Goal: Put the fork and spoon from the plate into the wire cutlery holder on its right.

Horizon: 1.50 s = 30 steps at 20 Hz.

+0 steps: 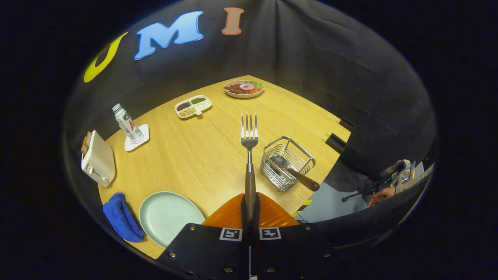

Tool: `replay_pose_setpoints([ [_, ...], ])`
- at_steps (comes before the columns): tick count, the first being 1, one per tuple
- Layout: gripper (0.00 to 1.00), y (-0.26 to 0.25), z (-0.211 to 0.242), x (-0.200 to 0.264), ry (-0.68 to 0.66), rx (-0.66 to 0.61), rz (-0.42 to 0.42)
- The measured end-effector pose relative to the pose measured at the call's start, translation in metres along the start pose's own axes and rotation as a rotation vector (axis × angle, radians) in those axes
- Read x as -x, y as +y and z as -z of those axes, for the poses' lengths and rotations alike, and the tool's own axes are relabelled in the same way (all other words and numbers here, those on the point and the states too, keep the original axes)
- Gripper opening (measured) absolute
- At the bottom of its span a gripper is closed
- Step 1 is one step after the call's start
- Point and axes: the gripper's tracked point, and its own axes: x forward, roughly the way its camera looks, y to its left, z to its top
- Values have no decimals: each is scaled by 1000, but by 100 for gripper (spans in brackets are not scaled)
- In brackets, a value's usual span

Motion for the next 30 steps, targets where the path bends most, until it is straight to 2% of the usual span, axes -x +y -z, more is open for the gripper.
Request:
replay_pose_setpoints([
  [7,2,-26,15,-9,101,-69,43],
  [12,2,-32,21,-18,161,-64,45],
  [21,2,-27,10,-19,278,-120,2],
  [30,2,-23,8,-5,407,-277,-55],
])
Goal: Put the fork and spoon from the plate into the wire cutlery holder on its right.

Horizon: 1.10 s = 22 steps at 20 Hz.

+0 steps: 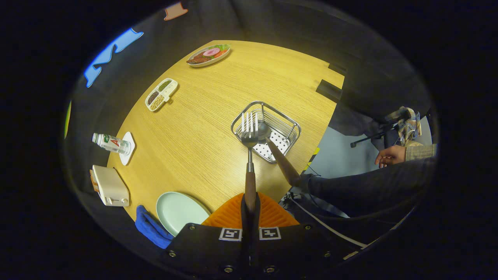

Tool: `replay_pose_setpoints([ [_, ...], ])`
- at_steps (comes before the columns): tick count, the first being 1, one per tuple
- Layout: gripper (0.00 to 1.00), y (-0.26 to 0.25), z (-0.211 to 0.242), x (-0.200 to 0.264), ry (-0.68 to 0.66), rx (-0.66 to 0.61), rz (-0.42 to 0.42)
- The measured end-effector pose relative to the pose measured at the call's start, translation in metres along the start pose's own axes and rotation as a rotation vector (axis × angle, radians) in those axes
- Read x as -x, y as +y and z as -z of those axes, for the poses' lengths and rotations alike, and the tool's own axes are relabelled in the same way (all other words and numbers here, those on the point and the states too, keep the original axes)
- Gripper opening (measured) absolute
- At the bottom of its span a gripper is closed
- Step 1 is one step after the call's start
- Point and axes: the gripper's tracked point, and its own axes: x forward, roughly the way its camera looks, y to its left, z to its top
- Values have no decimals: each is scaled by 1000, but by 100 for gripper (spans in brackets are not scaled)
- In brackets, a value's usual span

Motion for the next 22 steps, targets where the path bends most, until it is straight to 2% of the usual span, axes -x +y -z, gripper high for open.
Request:
replay_pose_setpoints([
  [6,2,-8,-1,-7,92,14,41],
  [10,6,-15,-13,-16,97,51,87],
  [17,12,-7,-27,-10,72,58,79],
  [19,34,-3,-36,-6,36,60,66],
  [20,54,-3,-38,-4,25,72,74],
  [22,66,1,-41,0,8,98,72],
])
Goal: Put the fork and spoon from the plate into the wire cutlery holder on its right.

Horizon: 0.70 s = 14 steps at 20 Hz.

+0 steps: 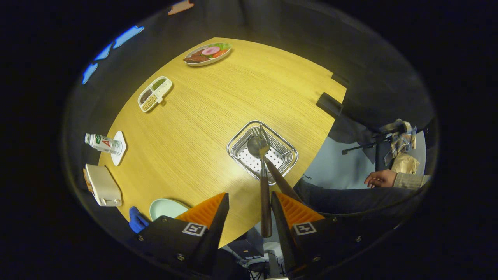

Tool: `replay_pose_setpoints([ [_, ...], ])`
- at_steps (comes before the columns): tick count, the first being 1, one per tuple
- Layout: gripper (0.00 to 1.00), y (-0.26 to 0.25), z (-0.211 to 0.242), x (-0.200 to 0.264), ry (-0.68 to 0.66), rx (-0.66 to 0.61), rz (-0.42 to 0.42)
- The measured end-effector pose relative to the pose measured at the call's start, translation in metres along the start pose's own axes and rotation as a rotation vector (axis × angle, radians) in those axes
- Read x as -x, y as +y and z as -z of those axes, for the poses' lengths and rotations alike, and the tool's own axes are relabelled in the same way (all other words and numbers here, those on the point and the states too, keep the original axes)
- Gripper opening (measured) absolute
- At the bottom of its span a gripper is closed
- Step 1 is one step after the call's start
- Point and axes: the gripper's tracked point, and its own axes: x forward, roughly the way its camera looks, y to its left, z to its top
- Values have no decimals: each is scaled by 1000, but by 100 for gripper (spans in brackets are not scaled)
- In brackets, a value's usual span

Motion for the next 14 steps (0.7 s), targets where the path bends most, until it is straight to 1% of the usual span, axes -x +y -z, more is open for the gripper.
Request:
replay_pose_setpoints([
  [1,74,1,0,-1,-3,13,6],
  [2,79,2,0,1,-11,24,6],
  [6,79,14,-7,4,-61,68,-20],
  [10,79,21,-17,13,-133,152,2],
  [14,79,40,-45,31,-305,204,-46],
])
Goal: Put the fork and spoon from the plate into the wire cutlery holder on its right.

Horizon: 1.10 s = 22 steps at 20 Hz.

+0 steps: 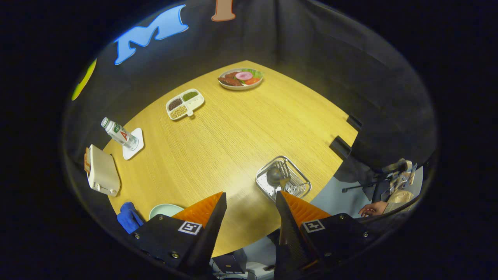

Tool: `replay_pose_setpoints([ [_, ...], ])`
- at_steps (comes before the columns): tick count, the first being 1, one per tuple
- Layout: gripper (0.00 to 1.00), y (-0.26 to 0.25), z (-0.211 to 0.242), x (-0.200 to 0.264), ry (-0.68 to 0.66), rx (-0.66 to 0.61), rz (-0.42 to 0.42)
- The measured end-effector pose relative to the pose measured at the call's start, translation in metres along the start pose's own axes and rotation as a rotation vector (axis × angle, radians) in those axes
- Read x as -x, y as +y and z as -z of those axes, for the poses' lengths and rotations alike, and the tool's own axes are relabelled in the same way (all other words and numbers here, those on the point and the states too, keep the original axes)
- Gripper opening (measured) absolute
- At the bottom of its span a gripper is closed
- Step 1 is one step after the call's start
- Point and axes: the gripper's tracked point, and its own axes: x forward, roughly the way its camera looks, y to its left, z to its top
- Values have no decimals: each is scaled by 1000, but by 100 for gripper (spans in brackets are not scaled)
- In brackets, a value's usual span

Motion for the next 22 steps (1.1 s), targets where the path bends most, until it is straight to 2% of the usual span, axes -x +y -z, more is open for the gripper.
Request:
replay_pose_setpoints([
  [4,79,8,-47,22,-242,14,-39],
  [7,78,17,-84,52,-438,39,-103],
  [14,78,43,-152,160,-867,91,-222],
  [17,78,55,-160,196,-974,130,-263],
  [22,78,70,-159,221,-1030,192,-297],
])
